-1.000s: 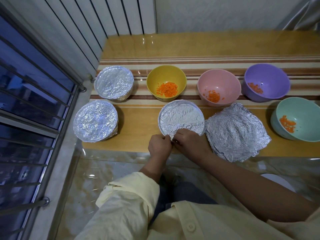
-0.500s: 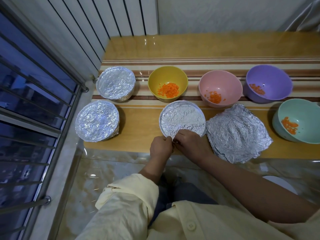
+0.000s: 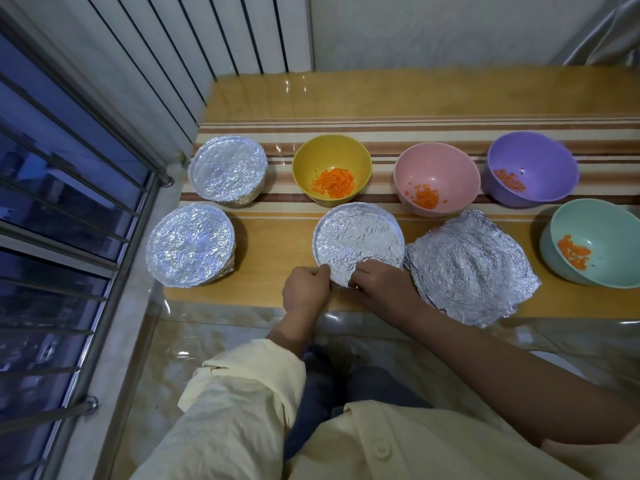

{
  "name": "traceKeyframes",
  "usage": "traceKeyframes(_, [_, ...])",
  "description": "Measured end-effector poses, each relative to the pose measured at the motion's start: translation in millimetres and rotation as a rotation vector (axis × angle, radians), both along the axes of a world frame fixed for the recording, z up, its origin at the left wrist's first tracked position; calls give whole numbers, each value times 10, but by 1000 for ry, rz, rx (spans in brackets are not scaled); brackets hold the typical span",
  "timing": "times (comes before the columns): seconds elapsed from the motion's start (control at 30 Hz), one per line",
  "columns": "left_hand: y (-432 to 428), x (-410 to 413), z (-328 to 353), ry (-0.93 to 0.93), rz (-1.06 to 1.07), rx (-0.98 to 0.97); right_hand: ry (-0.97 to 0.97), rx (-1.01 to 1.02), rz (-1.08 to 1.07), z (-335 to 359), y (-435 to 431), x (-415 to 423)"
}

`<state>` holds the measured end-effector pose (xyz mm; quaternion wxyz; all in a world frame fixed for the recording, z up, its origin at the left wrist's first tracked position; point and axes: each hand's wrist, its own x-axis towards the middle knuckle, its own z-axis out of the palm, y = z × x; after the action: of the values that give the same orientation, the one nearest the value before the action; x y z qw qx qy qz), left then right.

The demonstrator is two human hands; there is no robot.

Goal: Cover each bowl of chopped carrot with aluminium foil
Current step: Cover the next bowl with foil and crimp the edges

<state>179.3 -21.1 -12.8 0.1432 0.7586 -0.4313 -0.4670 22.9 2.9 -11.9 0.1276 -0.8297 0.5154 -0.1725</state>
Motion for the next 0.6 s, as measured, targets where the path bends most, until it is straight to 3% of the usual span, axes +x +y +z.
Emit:
traceKeyframes(0.13, [195,-100,-32,-4,156,-16,-11,-12,-2,4,6,1])
traceKeyframes(0.3, [194,-171,-30,-54,168,-75,-23,-6,-14,-22,-9,22])
traceKeyframes(0.6, [91,-123,-3,-127,-37,-43,-32,5,-2,-50,-19,6])
